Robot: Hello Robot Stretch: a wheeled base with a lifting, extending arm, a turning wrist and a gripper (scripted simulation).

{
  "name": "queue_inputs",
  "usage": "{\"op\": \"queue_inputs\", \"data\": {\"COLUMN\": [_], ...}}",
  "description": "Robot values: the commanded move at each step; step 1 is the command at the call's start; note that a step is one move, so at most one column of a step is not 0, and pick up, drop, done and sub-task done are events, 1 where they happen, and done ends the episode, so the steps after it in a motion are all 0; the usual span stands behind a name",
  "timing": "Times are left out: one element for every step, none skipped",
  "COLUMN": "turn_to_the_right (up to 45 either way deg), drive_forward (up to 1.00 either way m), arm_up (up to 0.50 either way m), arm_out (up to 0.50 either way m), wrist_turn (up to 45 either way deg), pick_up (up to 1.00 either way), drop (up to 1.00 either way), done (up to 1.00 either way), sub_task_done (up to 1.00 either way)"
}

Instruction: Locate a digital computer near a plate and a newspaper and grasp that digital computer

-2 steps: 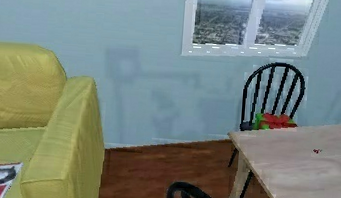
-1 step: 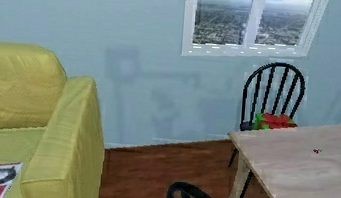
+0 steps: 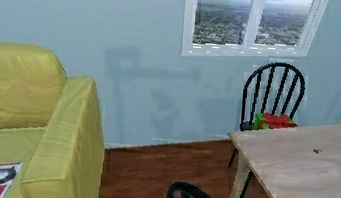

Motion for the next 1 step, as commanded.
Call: {"op": "queue_inputs", "data": {"turn_to_the_right": [0.0], "drive_forward": [0.0], "arm_up": [0.0], "arm_out": [0.0], "wrist_turn": [0.0], "pick_up": [0.0], "drop": [0.0], "done": [1.0], "sub_task_done": [0.0]}}
